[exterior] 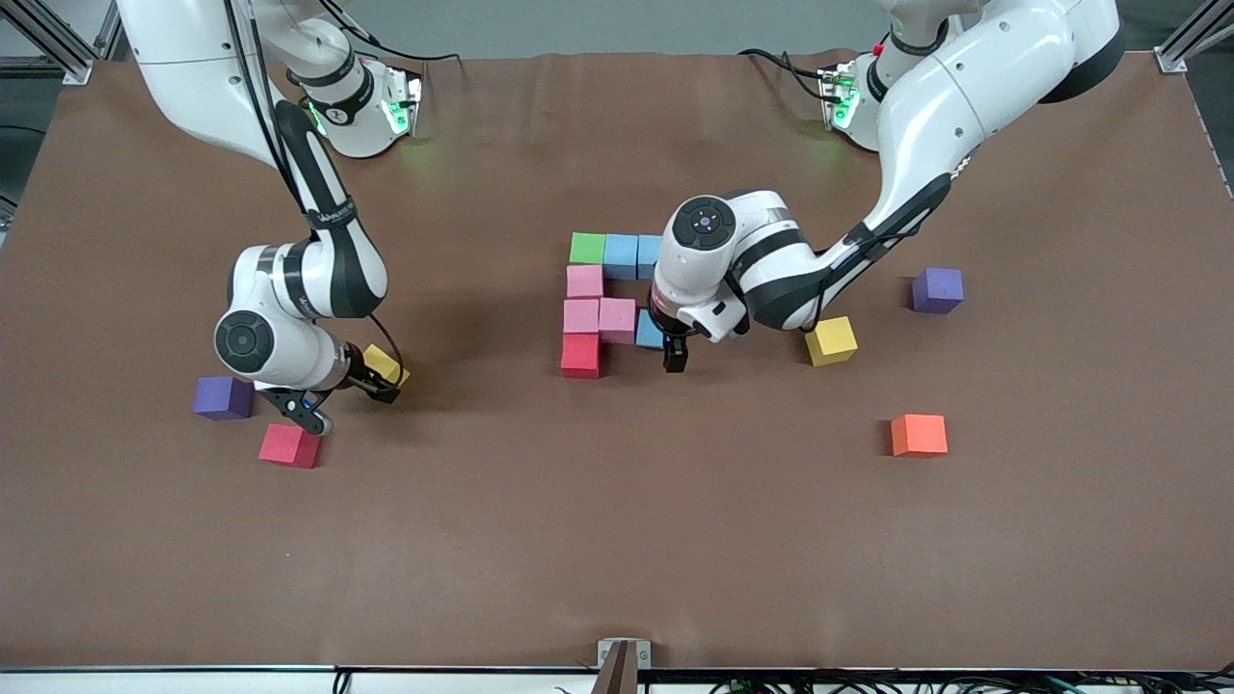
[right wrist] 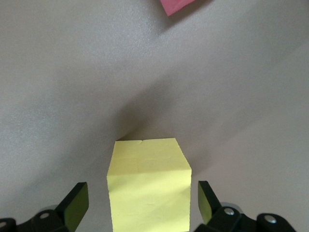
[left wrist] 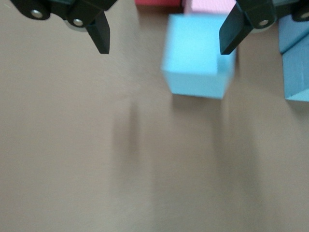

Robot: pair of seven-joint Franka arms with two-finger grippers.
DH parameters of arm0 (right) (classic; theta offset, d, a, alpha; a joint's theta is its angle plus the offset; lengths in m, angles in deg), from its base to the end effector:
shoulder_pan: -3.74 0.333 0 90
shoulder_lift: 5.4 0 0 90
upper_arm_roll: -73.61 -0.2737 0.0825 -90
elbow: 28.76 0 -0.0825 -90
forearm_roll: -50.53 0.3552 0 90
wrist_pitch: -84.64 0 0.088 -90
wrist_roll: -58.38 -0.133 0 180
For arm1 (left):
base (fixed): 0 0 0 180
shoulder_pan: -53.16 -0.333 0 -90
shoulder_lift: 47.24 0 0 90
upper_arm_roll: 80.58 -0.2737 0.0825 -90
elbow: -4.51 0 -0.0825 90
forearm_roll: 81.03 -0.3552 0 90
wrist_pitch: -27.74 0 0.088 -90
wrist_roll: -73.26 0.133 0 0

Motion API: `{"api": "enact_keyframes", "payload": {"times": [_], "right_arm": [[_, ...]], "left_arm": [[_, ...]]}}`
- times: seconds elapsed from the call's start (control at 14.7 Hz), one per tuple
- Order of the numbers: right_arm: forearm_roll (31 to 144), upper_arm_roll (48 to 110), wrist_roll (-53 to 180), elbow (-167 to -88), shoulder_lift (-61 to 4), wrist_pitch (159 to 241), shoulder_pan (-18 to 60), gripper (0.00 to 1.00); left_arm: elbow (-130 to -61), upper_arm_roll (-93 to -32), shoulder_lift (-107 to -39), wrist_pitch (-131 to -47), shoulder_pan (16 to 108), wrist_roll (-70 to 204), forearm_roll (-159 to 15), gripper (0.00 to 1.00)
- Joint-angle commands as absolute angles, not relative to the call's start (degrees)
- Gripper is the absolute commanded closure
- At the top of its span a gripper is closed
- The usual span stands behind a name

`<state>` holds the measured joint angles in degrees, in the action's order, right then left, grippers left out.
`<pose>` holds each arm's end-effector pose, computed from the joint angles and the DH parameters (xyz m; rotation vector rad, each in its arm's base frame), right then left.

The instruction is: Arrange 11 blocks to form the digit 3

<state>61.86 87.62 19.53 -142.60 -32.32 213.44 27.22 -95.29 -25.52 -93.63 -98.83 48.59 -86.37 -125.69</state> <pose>0.5388 0.0962 0.1755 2.9240 -0.9636 -0.2839 0.4563 -0.4249 0.2259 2.1229 2.2061 -0.0432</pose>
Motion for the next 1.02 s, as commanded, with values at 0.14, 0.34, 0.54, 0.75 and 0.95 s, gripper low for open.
{"api": "enact_keyframes", "payload": {"times": [0.14,0.34,0.54,0.75,0.95], "right_arm": [[63.0,86.8,19.4,-145.1,-31.7,215.8,26.4,0.02],[63.1,86.8,19.4,-145.4,-32.0,215.7,26.6,0.23],[63.0,86.8,19.4,-145.0,-31.9,215.5,26.5,0.50],[63.1,86.8,19.7,-141.4,-31.9,215.1,26.7,0.56],[62.5,86.8,21.0,-133.0,-32.9,212.7,27.4,0.56]], "left_arm": [[-90.8,-18.5,-92.3,-90.3,44.1,-92.3,-126.2,0.00],[-87.0,-15.6,-92.3,-84.6,39.9,-82.5,-124.0,0.00],[-86.1,-14.2,-92.2,-82.4,34.0,-67.3,-123.7,0.00],[-85.4,-14.3,-92.2,-82.2,27.5,-47.0,-123.7,0.00],[-82.4,-14.7,-92.3,-80.9,23.1,-29.6,-124.4,0.00]]}}
